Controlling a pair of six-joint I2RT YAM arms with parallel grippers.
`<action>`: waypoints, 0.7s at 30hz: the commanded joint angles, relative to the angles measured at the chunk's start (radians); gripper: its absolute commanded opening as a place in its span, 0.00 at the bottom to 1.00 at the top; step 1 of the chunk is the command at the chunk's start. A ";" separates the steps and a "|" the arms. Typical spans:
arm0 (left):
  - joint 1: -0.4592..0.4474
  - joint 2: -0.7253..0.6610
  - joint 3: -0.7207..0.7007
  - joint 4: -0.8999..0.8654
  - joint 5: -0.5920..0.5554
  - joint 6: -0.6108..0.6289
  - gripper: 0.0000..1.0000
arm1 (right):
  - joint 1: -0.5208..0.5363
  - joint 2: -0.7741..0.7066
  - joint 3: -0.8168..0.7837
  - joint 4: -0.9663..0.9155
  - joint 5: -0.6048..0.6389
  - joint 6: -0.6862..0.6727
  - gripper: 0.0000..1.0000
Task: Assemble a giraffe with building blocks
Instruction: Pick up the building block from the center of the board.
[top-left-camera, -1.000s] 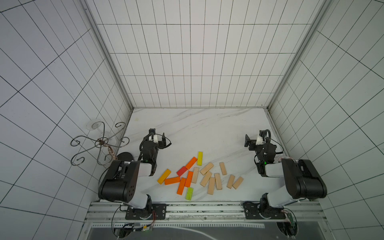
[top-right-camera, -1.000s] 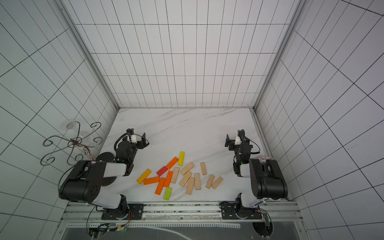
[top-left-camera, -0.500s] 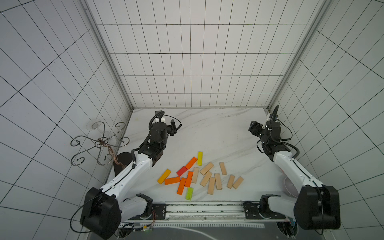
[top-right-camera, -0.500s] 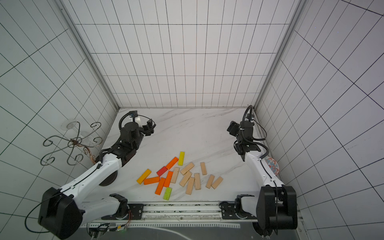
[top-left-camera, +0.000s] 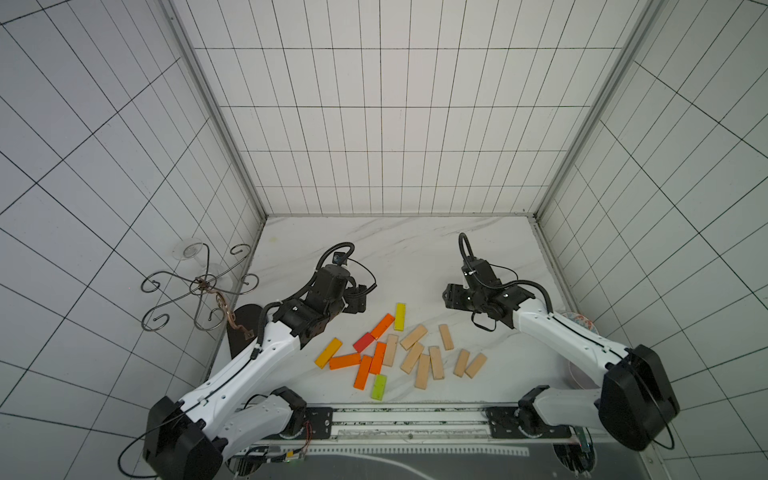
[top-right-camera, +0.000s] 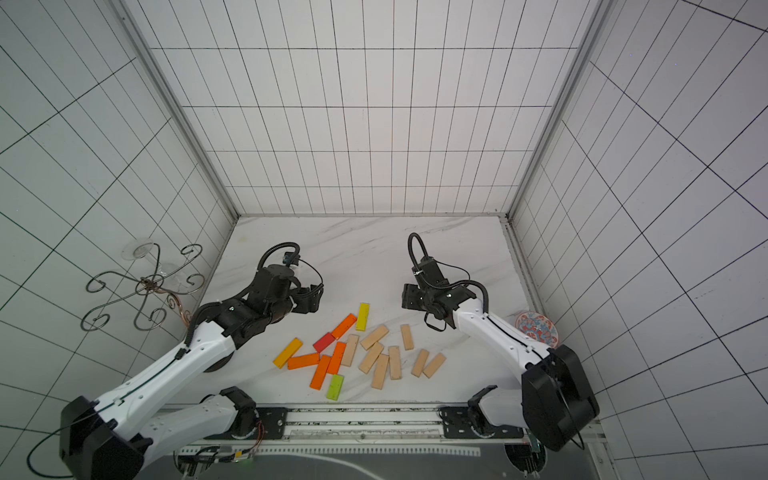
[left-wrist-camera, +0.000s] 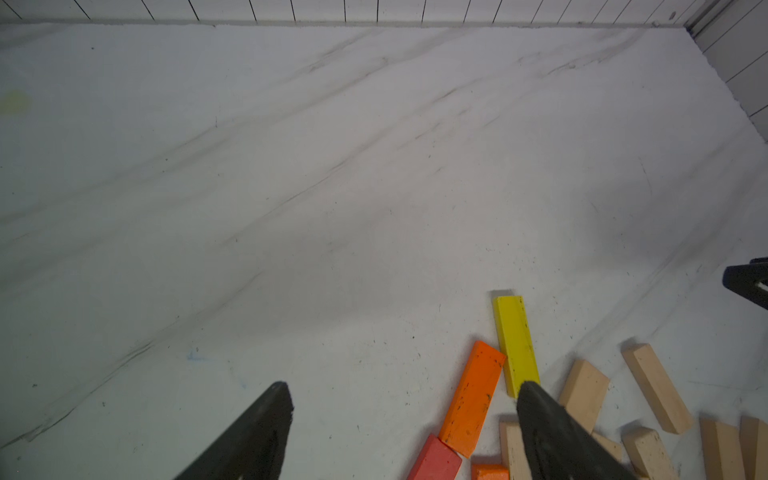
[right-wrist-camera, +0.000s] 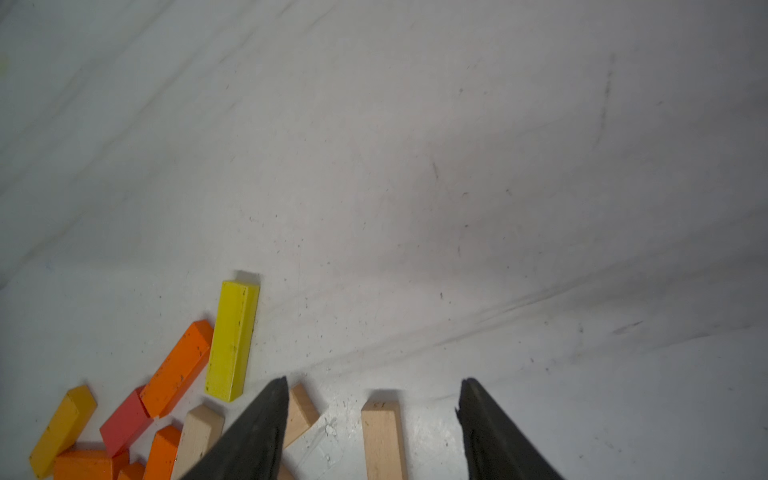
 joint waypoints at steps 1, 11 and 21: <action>0.003 -0.037 -0.041 -0.089 0.037 -0.039 0.91 | 0.075 0.058 0.100 -0.038 0.012 0.061 0.64; 0.093 -0.052 -0.069 -0.119 0.099 -0.059 0.92 | 0.179 0.266 0.288 -0.074 0.009 0.184 0.65; 0.154 -0.036 -0.072 -0.102 0.125 -0.062 0.93 | 0.251 0.440 0.478 -0.153 0.103 0.322 0.65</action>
